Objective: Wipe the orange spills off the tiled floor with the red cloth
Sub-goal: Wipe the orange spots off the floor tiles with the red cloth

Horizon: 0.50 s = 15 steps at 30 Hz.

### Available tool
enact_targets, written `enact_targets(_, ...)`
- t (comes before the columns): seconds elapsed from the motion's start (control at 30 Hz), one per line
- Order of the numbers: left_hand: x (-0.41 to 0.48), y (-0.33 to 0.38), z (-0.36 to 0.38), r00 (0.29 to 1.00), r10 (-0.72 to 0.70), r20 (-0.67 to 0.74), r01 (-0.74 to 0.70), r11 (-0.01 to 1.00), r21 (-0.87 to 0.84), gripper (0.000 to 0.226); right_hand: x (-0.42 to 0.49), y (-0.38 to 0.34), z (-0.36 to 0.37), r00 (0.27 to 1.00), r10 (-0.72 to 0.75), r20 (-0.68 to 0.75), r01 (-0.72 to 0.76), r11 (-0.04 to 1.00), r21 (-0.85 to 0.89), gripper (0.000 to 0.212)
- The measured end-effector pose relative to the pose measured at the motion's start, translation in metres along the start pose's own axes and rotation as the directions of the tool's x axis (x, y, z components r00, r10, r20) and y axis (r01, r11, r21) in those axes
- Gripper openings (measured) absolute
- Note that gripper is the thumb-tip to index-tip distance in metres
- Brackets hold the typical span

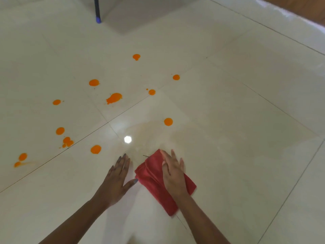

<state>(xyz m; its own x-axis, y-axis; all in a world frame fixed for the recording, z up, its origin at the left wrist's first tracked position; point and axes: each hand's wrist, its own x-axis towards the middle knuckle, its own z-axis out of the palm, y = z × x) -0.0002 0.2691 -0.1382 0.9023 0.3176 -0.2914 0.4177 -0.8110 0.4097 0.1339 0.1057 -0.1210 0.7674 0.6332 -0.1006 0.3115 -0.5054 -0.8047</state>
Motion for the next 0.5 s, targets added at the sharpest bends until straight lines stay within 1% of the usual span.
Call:
enact_targets(0.03,-0.002,-0.001,0.0,1.0,0.007,0.022,-0.007,1.0,0.016,0.1,-0.001,0.0,-0.003,1.0,-0.002,0.027,0.004,0.997,-0.072,0.044)
enact_targets(0.1,-0.004,-0.001,0.002,0.997,0.035,0.065,-0.04,0.996,0.078,0.099,-0.012,0.004,-0.002,0.984,-0.028,0.178,0.077,0.957,-0.278,0.049)
enact_targets(0.13,-0.004,-0.001,0.003,0.995,0.059,0.077,-0.069,0.989,0.134,0.095,-0.021,0.009,0.003,0.972,-0.051,0.23,0.143,0.905,-0.4,0.052)
enact_targets(0.17,-0.004,-0.002,0.003,0.993,0.07,0.1,-0.088,0.98,0.181,0.088,-0.029,0.013,0.008,0.947,-0.053,0.316,0.21,0.848,-0.487,0.055)
enact_targets(0.2,-0.005,-0.003,0.003,0.99,0.065,0.124,-0.092,0.971,0.219,0.08,-0.034,0.014,0.012,0.933,-0.033,0.358,0.242,0.793,-0.559,0.056)
enact_targets(0.23,-0.005,-0.005,0.002,0.989,0.052,0.137,-0.085,0.965,0.248,0.074,-0.032,0.017,0.014,0.932,-0.041,0.359,0.264,0.756,-0.599,0.055)
enact_targets(0.3,-0.008,-0.01,0.003,0.99,0.032,0.136,-0.07,0.956,0.284,0.072,-0.017,0.016,0.017,0.941,-0.088,0.326,0.277,0.754,-0.596,0.05)
enact_targets(0.37,-0.012,-0.013,0.002,0.993,0.023,0.114,-0.056,0.954,0.294,0.072,0.0,0.011,0.013,0.96,-0.116,0.254,0.245,0.787,-0.567,0.046)
enact_targets(0.4,-0.012,-0.013,0.002,0.994,0.017,0.107,-0.048,0.955,0.292,0.072,0.008,0.008,0.01,0.975,-0.099,0.201,0.186,0.857,-0.48,0.042)
enact_targets(0.43,-0.014,-0.011,0.0,0.995,0.018,0.096,-0.045,0.957,0.288,0.074,0.014,0.002,0.005,0.988,-0.039,0.149,0.086,0.942,-0.324,0.039)
enact_targets(0.47,-0.013,-0.007,-0.001,0.996,0.02,0.082,-0.042,0.96,0.277,0.079,0.017,-0.004,-0.003,0.991,0.064,0.115,-0.052,0.993,-0.106,0.035)
enact_targets(0.5,-0.013,-0.004,-0.002,0.997,0.021,0.078,-0.04,0.968,0.247,0.086,0.018,-0.011,-0.012,0.975,0.177,0.132,-0.194,0.973,0.125,0.028)
